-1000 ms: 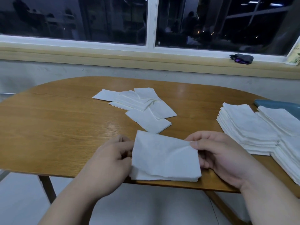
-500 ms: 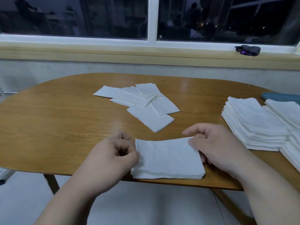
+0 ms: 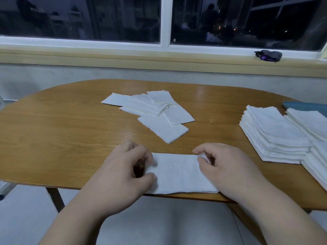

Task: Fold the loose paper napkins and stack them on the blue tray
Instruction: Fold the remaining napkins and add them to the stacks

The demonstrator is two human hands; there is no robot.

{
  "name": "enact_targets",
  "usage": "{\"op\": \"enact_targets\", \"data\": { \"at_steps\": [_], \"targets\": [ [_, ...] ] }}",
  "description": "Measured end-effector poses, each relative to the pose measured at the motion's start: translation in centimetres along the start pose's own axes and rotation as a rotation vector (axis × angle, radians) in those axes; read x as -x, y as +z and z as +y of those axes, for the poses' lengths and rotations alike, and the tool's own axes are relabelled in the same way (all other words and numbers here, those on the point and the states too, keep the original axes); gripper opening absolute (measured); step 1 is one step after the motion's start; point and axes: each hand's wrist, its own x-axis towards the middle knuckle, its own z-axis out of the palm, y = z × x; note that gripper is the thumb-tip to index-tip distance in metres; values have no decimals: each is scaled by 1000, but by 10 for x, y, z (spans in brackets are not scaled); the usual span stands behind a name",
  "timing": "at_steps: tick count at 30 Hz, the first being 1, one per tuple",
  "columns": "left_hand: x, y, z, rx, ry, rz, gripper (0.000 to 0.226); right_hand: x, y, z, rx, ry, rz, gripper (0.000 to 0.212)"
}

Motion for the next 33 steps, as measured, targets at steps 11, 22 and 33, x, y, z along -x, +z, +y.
{"op": "enact_targets", "data": {
  "at_steps": [11,22,33],
  "targets": [
    [-1,-5,-9,-173,2,-70,28,-4,1,1,-48,90,70,7],
    [0,-14,-14,-78,-33,-90,16,-106,17,-32,172,264,-78,29],
    [-1,-12,-17,-71,-57,-66,22,-112,25,-15,64,309,78,13]
  ]
}}
